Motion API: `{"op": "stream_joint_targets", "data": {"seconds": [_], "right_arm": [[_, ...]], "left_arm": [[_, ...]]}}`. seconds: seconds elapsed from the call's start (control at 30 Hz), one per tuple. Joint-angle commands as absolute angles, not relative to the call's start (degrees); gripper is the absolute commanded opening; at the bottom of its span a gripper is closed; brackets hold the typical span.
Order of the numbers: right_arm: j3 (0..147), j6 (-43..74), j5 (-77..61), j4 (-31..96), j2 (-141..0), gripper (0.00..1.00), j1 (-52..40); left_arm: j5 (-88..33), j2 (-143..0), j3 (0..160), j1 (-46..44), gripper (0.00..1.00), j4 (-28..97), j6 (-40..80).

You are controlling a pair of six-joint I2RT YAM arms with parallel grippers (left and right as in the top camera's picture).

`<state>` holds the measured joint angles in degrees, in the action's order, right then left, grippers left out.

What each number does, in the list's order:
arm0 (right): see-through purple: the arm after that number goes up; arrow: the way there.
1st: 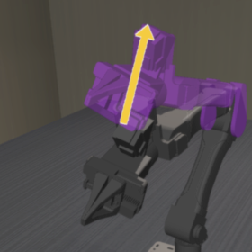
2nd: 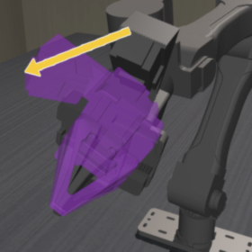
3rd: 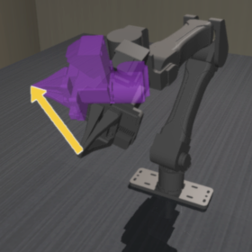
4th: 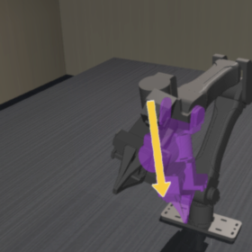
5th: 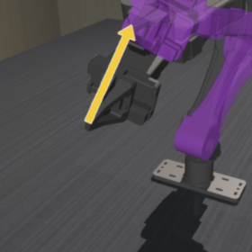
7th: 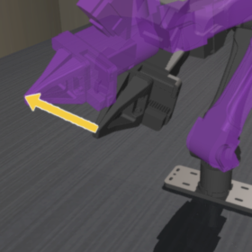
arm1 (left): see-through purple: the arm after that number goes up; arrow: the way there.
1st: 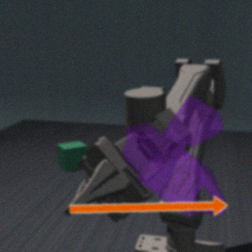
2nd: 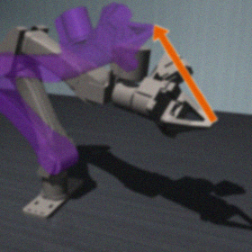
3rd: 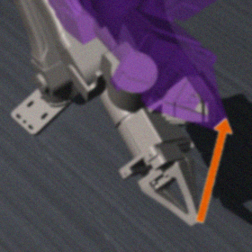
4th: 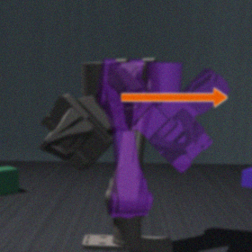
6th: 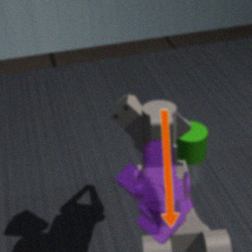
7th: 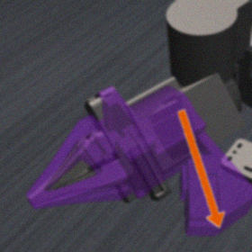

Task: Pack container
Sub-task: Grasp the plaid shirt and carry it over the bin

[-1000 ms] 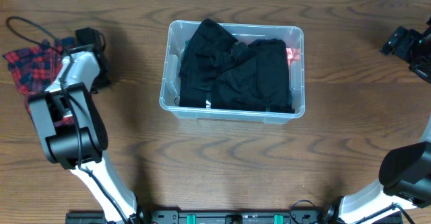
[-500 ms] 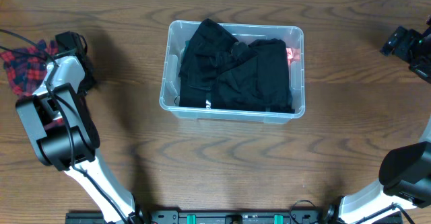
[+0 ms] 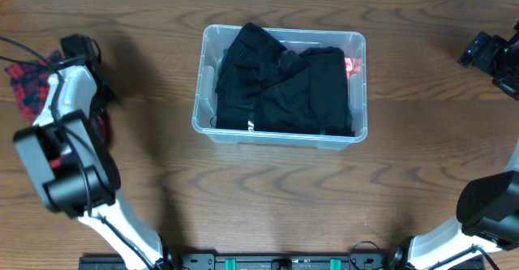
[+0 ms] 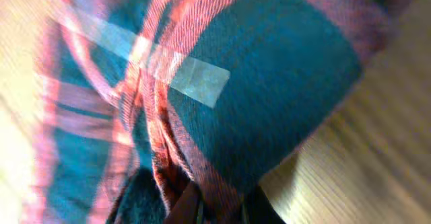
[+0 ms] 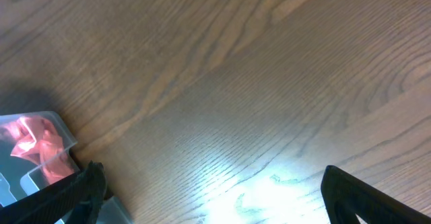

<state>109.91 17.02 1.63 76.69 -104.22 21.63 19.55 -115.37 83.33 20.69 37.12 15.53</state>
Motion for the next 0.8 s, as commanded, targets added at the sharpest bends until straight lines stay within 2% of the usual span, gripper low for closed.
{"op": "stream_joint_targets", "data": {"seconds": [0.0, 0.2, 0.37, 0.57, 0.77], "right_arm": [[109.7, 17.8, 1.7, 76.7, -104.4, 0.99, 21.7], [109.7, 17.8, 1.7, 76.7, -104.4, 0.99, 21.7], [109.7, 17.8, 1.7, 76.7, -104.4, 0.99, 21.7], [109.7, 17.8, 1.7, 76.7, -104.4, 0.99, 21.7], [109.7, 17.8, 1.7, 76.7, -104.4, 0.99, 21.7]], "left_arm": [[15.4, -105.0, 84.4, 20.8, 0.06, 37.6, 13.1], [3.9, -89.6, 84.6, 20.1, 0.06, 37.0, 7.3], [-2.9, -79.4, 84.6, 15.6, 0.06, 35.3, -0.6], [-7.1, -71.2, 84.6, 2.3, 0.06, 33.5, -13.2], [-7.1, -70.2, 84.6, -13.1, 0.06, 33.3, -20.8]]}}
